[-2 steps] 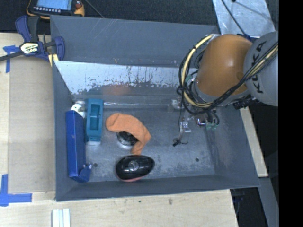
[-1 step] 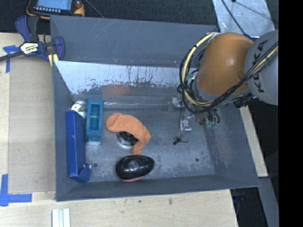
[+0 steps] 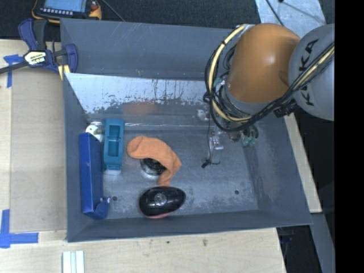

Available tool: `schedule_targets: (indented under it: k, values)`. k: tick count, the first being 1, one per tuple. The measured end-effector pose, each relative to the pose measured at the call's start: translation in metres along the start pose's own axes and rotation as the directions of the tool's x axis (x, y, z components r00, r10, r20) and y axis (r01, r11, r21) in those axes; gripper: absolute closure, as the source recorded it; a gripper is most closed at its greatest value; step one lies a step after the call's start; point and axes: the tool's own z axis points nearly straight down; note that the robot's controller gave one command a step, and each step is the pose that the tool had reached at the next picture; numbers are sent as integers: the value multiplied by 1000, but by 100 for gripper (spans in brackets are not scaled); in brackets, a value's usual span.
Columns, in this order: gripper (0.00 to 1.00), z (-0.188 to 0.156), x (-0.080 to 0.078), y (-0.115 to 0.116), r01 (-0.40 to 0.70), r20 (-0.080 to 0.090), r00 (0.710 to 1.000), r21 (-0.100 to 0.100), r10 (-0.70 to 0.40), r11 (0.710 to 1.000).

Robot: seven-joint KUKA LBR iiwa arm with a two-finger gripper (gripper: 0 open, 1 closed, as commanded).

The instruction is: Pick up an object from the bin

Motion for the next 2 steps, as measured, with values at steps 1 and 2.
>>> schedule_targets:
  k: [1, 2]
  values:
    - [0, -38, -39, 4, -28, 7, 1000, -6, 28, 1000]
    - [0, -59, -35, 24, -63, 7, 998, 0, 63, 998]
